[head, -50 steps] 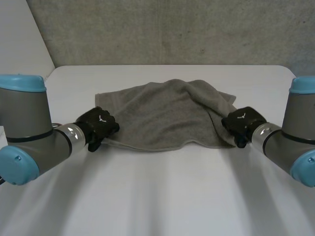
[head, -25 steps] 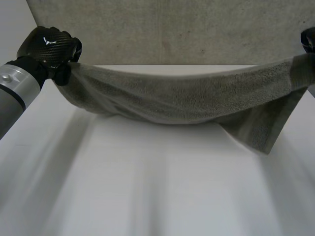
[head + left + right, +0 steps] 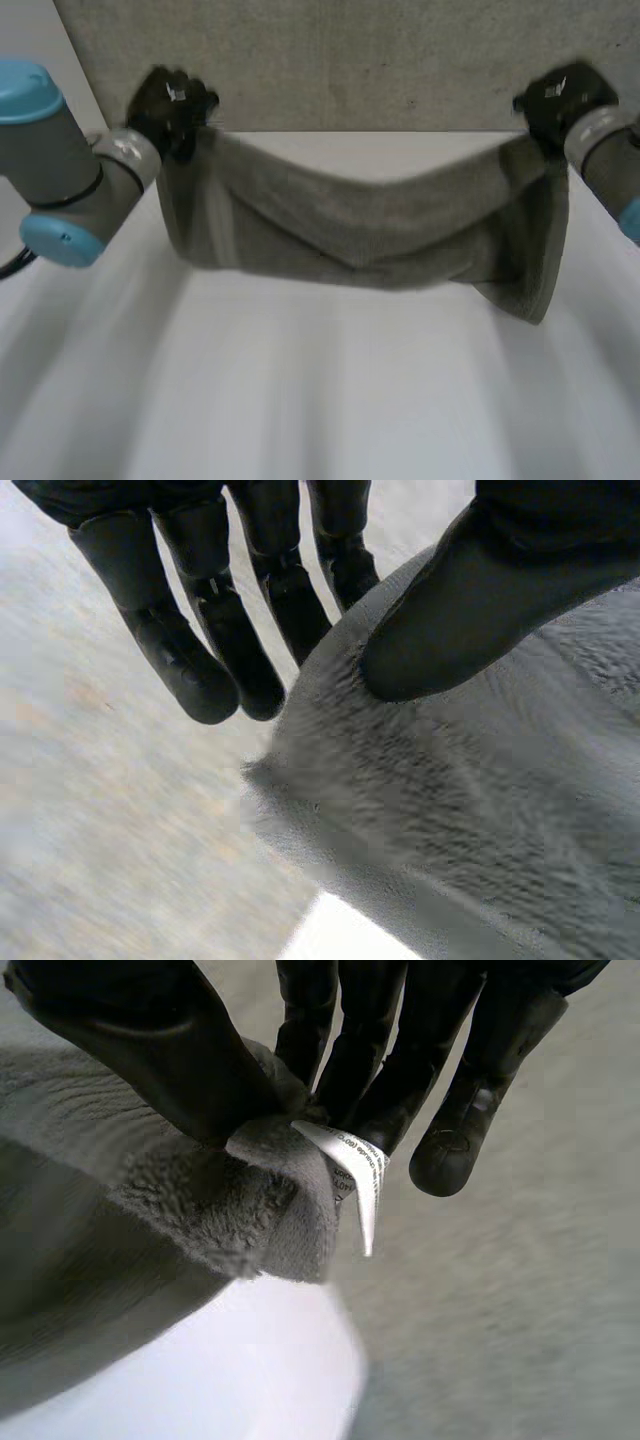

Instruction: Fold the towel.

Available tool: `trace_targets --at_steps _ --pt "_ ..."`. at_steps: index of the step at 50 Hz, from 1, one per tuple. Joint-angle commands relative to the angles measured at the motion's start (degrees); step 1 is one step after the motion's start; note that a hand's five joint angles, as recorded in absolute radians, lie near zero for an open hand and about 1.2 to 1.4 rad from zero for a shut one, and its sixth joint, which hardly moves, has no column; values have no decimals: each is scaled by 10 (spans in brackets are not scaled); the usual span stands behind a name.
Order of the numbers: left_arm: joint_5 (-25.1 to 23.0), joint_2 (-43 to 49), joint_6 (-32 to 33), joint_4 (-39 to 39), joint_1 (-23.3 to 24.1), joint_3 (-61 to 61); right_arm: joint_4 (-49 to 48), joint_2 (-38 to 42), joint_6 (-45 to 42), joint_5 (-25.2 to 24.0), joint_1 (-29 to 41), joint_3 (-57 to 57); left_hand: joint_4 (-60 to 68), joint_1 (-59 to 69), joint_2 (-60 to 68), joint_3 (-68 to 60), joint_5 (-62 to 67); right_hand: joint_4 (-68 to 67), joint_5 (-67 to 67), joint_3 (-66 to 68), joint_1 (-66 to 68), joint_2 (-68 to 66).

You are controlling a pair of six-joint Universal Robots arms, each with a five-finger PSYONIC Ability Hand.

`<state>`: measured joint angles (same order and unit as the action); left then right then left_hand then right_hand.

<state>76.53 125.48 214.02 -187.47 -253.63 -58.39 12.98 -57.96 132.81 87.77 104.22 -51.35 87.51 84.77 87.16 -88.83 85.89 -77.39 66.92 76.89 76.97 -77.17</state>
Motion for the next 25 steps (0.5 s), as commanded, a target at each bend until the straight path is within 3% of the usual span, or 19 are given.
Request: trace_targets --at_steps 1,4,7,12,18,21,25 --pt "32 -72 -216 -229 -13 67 -419 -130 59 45 17 -89 -75 -48 -72 88 -159 -26 31 31 30 -28" --pt "33 -85 -260 -212 -19 63 -413 -151 61 38 16 -104 -75 -48 -72 88 -159 -26 31 31 30 -28" --pt "32 -85 -262 -195 -20 55 -360 -147 64 33 17 -110 -75 -48 -72 88 -159 -26 31 31 30 -28" --pt "12 -81 -259 -155 -19 -14 -194 -129 71 1 16 -124 -75 -48 -72 88 -159 -26 31 31 30 -28" --pt "-13 -81 -253 -157 -19 -110 -117 -108 70 -22 9 -171 -75 -48 -72 88 -159 -26 31 31 30 -28" --pt "-28 -79 -221 -156 -19 -168 -95 -99 68 -30 8 -223 -75 -48 -72 88 -159 -26 31 31 30 -28" --pt "-46 -76 -126 -150 -20 -245 -90 -78 65 -30 7 -293 -75 -48 -72 88 -159 -26 31 31 30 -28"
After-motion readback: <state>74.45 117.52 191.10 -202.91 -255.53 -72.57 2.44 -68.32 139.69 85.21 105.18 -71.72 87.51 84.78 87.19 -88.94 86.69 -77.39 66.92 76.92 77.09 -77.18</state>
